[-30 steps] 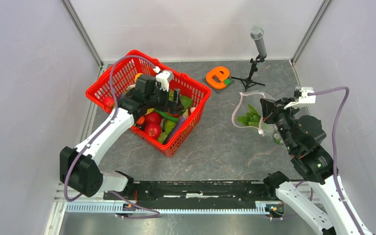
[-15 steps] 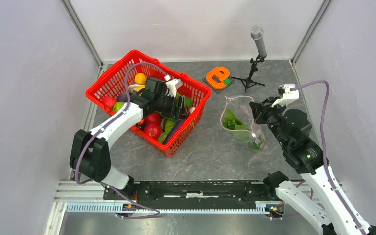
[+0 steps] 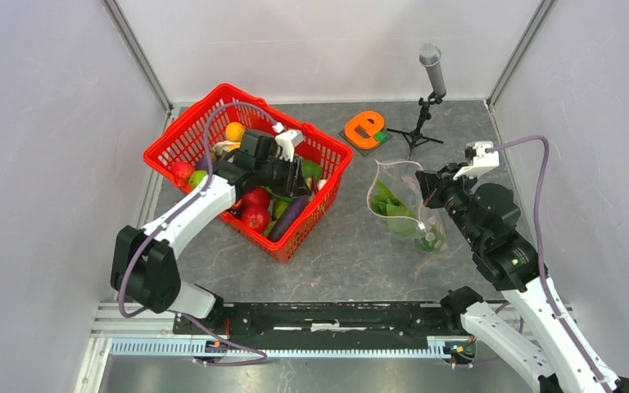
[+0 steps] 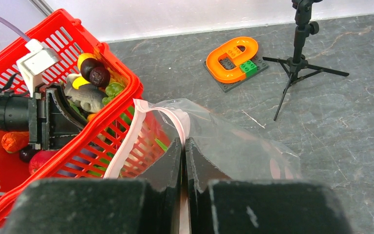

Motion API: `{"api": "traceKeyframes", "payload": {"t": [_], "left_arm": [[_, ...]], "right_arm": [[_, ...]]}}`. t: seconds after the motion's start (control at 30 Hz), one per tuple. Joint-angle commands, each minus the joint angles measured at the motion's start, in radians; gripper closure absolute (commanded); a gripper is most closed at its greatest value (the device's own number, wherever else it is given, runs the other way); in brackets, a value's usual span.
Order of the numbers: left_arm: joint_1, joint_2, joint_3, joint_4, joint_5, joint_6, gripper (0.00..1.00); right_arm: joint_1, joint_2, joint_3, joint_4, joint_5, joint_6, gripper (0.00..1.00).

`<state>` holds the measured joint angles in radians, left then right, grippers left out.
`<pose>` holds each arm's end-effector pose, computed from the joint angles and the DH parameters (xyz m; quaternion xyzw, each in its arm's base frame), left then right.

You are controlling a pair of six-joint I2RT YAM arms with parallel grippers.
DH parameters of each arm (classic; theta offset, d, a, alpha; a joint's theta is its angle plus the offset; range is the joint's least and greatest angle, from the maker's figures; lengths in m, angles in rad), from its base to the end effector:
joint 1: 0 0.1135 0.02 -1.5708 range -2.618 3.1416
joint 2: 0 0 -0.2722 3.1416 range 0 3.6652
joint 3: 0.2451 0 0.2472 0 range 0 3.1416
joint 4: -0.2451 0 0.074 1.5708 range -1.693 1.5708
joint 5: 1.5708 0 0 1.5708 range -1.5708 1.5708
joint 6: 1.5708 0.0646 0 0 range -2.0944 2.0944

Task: Place the food in the zip-top bag and seal the zipper
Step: Pick up the fake vegetable from the bin.

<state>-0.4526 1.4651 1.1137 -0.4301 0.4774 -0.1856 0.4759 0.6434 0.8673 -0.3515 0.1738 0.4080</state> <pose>0.2841 -0.1712 0.2654 0.2095 0.8769 -0.3244 0.2863 0.1467 0.0630 0.3710 0.0319 0.7494 0.2226 0.6227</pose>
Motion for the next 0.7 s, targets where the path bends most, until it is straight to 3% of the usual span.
{"api": "traceKeyframes", "payload": {"t": [0.0, 0.27, 0.53, 0.67], "left_arm": [[0.005, -0.079, 0.001, 0.03, -0.032, 0.014, 0.85], [0.006, -0.268, -0.054, 0.141, -0.13, -0.017, 0.89], [0.006, -0.523, -0.22, 0.605, -0.063, -0.166, 0.93], [0.006, -0.581, -0.23, 0.723, -0.032, -0.176, 0.93]], "right_arm": [[0.0, -0.002, -0.007, 0.054, -0.005, 0.016, 0.91], [0.0, -0.008, -0.019, 0.058, 0.005, 0.023, 0.91], [0.0, -0.008, -0.044, 0.08, -0.01, 0.041, 0.9], [0.0, 0.0, -0.048, 0.089, -0.029, 0.048, 0.9]]}}
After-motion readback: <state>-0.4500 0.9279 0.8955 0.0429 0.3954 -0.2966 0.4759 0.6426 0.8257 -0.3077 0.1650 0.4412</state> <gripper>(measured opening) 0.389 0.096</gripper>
